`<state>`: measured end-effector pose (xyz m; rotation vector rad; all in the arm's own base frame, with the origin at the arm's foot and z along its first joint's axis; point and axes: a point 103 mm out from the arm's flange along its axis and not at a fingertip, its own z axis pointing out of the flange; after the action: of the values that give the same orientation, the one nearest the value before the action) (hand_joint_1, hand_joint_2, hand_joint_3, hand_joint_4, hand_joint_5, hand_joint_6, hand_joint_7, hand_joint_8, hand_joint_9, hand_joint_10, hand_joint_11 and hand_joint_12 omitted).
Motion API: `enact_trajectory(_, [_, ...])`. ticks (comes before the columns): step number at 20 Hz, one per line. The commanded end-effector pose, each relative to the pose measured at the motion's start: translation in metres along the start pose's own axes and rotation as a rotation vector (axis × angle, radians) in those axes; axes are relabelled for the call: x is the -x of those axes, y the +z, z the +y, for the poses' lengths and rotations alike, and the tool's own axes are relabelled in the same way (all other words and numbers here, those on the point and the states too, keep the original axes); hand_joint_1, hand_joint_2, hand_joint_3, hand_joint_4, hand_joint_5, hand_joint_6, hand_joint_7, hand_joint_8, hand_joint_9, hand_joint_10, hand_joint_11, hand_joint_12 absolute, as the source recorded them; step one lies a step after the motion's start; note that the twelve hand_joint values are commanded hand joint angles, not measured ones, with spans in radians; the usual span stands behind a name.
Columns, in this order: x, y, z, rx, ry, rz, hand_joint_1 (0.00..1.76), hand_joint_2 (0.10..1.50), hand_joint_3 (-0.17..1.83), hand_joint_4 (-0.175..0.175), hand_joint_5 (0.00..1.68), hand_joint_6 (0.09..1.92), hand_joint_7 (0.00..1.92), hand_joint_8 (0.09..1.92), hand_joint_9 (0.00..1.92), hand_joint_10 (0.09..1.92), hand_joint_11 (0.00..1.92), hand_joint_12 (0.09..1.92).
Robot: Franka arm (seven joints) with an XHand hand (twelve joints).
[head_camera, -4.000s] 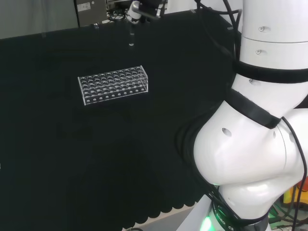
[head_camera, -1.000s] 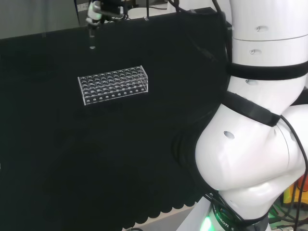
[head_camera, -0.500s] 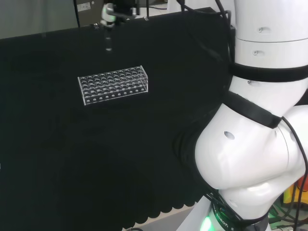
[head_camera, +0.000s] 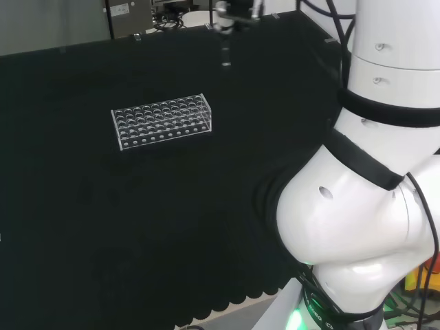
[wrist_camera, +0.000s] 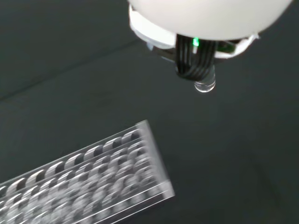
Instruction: Shake the test tube.
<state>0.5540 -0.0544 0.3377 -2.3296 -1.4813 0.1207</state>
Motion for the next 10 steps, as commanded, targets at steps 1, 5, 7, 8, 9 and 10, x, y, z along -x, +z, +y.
enact_trajectory(1, [0.042,-0.017,0.009,0.039,0.083,-0.007,1.43,0.57,0.77,-0.175,1.28,0.66,1.36,0.79,1.31,0.51,0.98,1.17])
enact_trajectory(5, [0.022,-0.014,0.010,0.030,0.050,0.004,1.43,0.57,0.77,-0.175,1.28,0.66,1.36,0.79,1.31,0.51,0.98,1.17])
enact_trajectory(7, [0.004,-0.008,0.010,0.016,0.030,0.010,1.43,0.57,0.77,-0.175,1.28,0.66,1.36,0.79,1.31,0.51,0.98,1.17])
enact_trajectory(8, [-0.007,-0.003,0.010,0.007,0.014,0.015,1.43,0.57,0.77,-0.175,1.28,0.66,1.36,0.79,1.32,0.51,0.98,1.17])
enact_trajectory(9, [-0.020,0.002,0.008,-0.003,-0.008,0.019,1.43,0.57,0.77,-0.175,1.28,0.66,1.36,0.79,1.32,0.51,0.98,1.17])
enact_trajectory(10, [-0.033,0.007,0.007,-0.013,-0.031,0.022,1.43,0.57,0.77,-0.175,1.28,0.66,1.36,0.79,1.32,0.51,0.98,1.17])
